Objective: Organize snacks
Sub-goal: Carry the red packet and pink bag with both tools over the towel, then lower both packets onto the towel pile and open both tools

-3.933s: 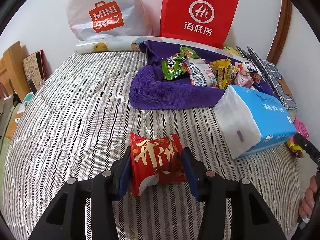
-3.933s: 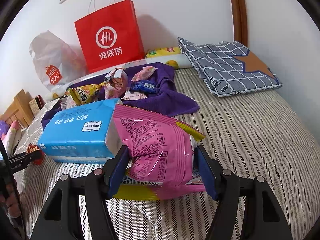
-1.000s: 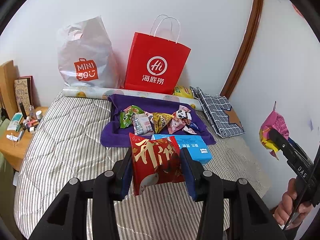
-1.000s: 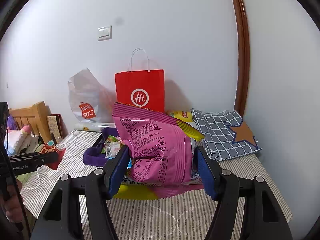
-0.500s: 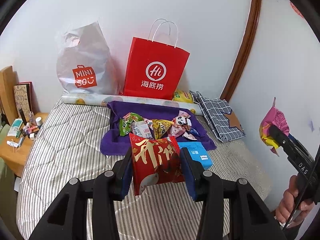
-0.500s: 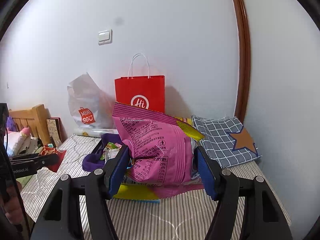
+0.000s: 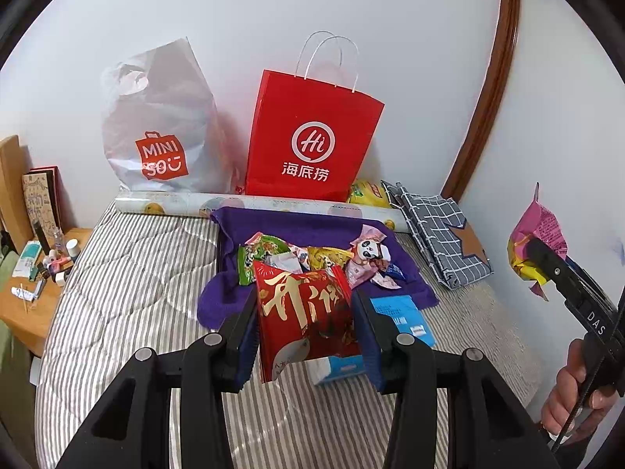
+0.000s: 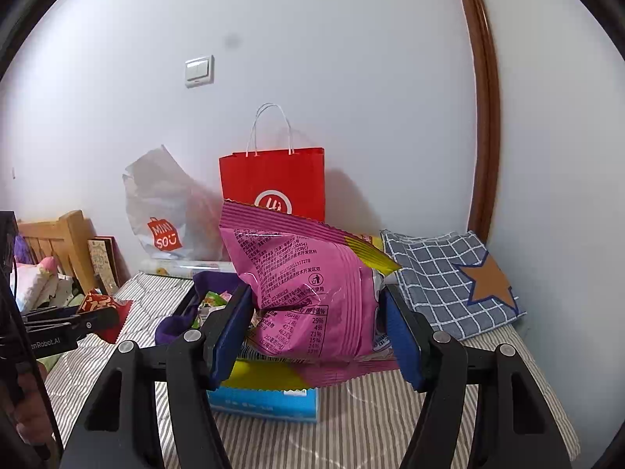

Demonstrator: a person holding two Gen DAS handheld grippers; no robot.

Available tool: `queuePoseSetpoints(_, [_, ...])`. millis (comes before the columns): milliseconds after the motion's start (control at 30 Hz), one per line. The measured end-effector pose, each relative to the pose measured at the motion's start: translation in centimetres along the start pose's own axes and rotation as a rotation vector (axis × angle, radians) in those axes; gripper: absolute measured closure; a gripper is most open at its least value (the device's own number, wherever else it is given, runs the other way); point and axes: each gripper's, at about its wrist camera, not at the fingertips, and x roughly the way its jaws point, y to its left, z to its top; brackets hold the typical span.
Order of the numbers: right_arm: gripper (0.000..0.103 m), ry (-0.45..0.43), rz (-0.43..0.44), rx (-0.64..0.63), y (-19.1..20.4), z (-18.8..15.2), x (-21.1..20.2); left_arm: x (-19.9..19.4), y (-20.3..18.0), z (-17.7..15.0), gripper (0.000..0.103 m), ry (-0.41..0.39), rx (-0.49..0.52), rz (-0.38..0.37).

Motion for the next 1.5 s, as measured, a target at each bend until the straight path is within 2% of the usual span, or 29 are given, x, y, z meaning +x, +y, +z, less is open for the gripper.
queuePoseSetpoints(500, [0.037, 0.053, -0.009, 0.009, -0.9, 2.2, 7.1, 4.9, 0.3, 4.7, 0.061, 0.032, 0.014, 0.022])
queuePoseSetpoints(700, [0.037, 0.093, 0.008, 0.019, -1.4, 3.0, 11.1, 7.4, 0.6, 6.9, 0.061, 0.038, 0.012, 0.034])
queuePoseSetpoints(833, [0.037, 0.136, 0.054, 0.047, -1.7, 3.5, 14.6, 9.7, 0.7, 8.2, 0.061, 0.054, 0.003, 0.040])
queuePoseSetpoints(967, [0.037, 0.166, 0.041, 0.030, -1.7, 3.8, 17.8, 12.3, 0.8, 9.4, 0.061, 0.072, 0.015, 0.052])
queuePoseSetpoints(1333, [0.037, 0.298, 0.046, 0.057, -3.1, 1.1, 25.5, 19.2, 1.6, 11.7, 0.061, 0.121, 0.004, 0.037])
queuePoseSetpoints(1500, [0.037, 0.354, 0.067, 0.069, -3.4, -0.5, 27.4, 22.6, 2.8, 10.8, 0.061, 0.198, -0.009, 0.050])
